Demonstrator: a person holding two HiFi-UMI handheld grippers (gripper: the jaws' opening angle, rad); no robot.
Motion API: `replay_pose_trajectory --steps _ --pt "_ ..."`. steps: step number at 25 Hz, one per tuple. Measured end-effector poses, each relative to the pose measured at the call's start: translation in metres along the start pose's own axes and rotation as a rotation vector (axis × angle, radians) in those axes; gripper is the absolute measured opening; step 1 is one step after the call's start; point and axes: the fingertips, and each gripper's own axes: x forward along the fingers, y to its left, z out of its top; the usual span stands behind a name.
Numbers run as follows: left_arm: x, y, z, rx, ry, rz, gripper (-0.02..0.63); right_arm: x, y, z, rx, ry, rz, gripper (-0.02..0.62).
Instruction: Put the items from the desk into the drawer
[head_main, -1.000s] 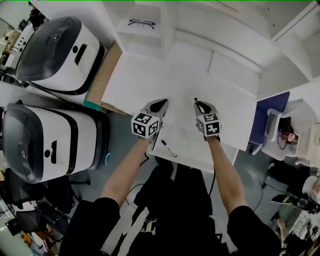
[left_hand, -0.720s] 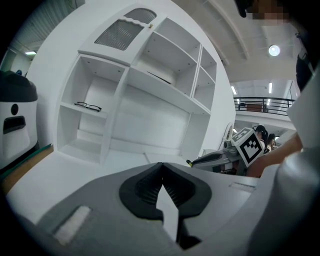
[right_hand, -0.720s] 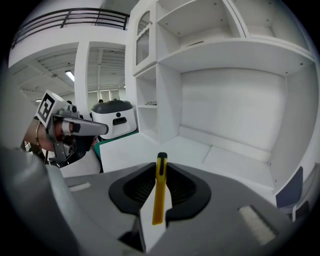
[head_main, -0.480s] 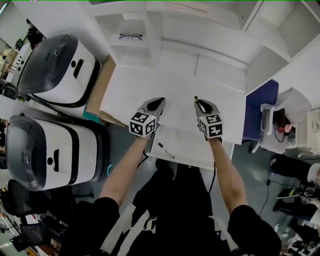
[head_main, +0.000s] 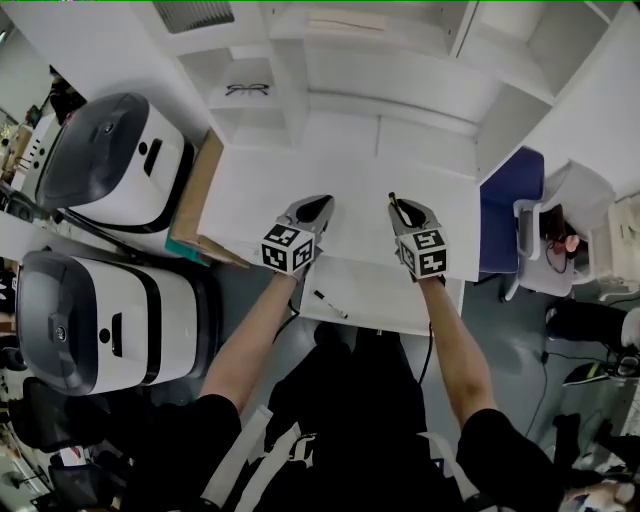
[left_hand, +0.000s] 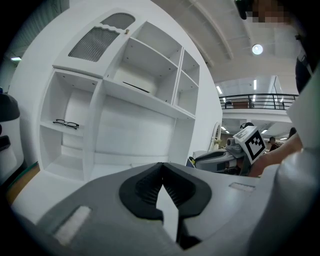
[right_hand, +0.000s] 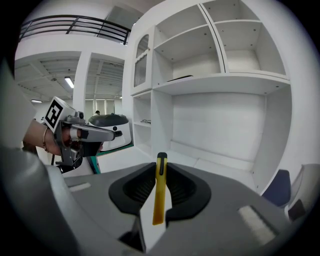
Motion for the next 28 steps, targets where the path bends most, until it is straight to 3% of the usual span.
replay_pose_trajectory --steps 28 --pt "-0.004 -0.023 -0.008 0.027 0.027 -0.025 0.0 -0.02 -0.003 -0.012 0.033 -0.013 -0.007 0.066"
